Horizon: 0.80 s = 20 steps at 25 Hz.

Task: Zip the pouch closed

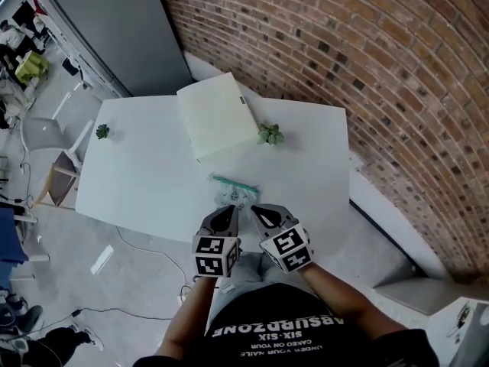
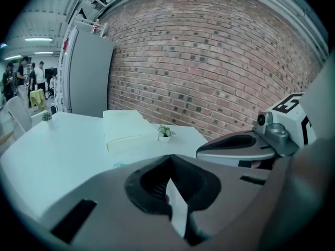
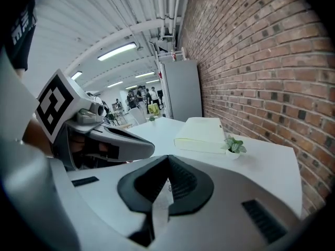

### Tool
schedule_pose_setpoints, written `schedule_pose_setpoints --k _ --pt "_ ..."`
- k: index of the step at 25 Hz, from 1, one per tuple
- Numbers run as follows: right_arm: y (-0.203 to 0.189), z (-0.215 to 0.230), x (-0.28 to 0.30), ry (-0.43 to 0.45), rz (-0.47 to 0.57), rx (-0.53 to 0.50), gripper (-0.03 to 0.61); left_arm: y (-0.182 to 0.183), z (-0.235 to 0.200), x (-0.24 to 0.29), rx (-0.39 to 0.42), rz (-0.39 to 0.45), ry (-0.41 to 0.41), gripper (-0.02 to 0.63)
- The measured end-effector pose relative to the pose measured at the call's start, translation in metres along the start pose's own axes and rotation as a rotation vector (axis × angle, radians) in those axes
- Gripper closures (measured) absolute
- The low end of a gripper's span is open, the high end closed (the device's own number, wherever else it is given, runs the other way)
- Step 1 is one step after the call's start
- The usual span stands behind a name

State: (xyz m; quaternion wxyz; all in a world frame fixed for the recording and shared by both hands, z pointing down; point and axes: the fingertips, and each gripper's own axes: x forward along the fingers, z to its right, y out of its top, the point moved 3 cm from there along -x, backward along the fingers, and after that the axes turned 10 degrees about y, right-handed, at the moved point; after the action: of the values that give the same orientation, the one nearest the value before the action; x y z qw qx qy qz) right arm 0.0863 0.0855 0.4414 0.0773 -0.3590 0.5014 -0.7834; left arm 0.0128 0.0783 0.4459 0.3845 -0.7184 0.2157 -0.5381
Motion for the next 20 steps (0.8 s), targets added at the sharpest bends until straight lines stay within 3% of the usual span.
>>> schedule_pose_setpoints --k 20 --pt "-0.003 -0.026 -0.028 0.02 0.043 -0.006 0.581 0.0 0.02 -0.036 -0.022 0.081 -0.017 0.607"
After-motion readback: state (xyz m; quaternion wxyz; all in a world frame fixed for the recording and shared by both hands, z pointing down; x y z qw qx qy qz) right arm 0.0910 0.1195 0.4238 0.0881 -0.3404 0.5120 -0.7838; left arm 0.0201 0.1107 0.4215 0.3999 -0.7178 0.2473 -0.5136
